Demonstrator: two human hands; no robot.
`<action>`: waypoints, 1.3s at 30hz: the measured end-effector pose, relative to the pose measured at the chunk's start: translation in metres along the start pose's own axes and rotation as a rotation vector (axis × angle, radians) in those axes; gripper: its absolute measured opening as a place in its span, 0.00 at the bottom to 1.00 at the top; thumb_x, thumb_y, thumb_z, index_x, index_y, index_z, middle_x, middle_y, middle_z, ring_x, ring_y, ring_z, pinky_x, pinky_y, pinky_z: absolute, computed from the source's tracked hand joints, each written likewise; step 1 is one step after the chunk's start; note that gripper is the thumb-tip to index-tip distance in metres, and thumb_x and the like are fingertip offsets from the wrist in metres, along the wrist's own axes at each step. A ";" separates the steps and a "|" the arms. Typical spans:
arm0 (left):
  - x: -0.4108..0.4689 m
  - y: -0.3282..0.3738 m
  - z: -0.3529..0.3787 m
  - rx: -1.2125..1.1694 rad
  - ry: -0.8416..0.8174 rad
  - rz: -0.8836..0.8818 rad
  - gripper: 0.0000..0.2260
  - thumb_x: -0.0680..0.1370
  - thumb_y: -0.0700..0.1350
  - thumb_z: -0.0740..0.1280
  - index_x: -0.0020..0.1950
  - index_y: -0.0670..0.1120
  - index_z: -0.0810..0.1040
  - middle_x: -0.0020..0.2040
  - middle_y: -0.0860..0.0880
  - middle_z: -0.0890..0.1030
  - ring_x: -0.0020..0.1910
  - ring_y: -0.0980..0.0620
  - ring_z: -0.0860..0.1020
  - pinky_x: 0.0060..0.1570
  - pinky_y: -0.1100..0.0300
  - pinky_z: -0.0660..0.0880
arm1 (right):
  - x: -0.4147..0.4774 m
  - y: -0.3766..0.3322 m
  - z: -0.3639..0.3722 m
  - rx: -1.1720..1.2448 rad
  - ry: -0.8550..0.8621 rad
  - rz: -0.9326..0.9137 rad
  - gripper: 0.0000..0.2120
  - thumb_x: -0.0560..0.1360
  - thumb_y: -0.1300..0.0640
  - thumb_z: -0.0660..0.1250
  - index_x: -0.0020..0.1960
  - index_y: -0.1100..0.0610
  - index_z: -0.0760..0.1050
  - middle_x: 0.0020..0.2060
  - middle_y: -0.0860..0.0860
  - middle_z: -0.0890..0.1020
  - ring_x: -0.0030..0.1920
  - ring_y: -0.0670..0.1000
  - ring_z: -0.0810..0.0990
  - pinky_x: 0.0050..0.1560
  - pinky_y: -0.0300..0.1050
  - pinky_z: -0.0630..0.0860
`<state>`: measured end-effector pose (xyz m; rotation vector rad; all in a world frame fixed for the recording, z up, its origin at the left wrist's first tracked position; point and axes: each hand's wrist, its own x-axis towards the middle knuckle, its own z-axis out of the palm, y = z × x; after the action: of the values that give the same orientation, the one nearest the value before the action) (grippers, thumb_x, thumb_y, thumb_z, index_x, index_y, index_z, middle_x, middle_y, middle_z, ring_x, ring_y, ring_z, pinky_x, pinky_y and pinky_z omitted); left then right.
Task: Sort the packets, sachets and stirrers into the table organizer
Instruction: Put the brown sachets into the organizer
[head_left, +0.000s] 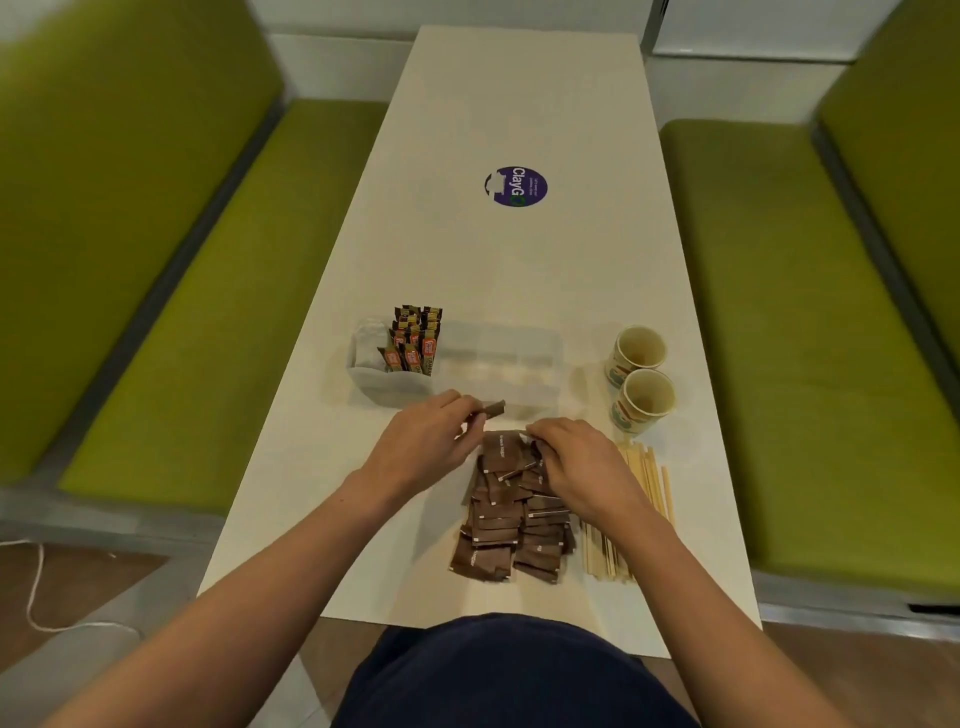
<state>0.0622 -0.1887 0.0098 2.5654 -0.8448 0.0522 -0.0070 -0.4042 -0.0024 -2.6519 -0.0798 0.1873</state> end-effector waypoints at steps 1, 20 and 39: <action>0.001 0.001 -0.006 -0.036 0.017 -0.007 0.11 0.83 0.50 0.63 0.58 0.47 0.81 0.47 0.50 0.82 0.40 0.50 0.80 0.37 0.52 0.77 | -0.001 0.000 0.000 0.023 0.027 -0.008 0.16 0.83 0.56 0.60 0.69 0.53 0.77 0.65 0.48 0.79 0.64 0.52 0.77 0.63 0.47 0.74; 0.094 -0.029 -0.061 0.366 -0.171 -0.091 0.08 0.77 0.48 0.63 0.45 0.50 0.82 0.38 0.50 0.79 0.42 0.46 0.77 0.32 0.58 0.65 | 0.014 -0.031 -0.037 0.457 0.493 0.100 0.07 0.78 0.55 0.73 0.56 0.51 0.85 0.45 0.38 0.84 0.46 0.41 0.83 0.50 0.40 0.80; 0.093 -0.042 -0.046 0.472 0.070 0.028 0.08 0.73 0.53 0.75 0.47 0.50 0.87 0.45 0.52 0.76 0.49 0.48 0.73 0.29 0.59 0.70 | 0.113 -0.047 -0.061 0.128 0.309 0.139 0.11 0.83 0.52 0.63 0.60 0.50 0.82 0.52 0.45 0.74 0.51 0.50 0.77 0.48 0.50 0.76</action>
<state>0.1667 -0.1913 0.0507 2.9629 -0.9312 0.3915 0.1129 -0.3811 0.0596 -2.5258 0.2103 -0.1678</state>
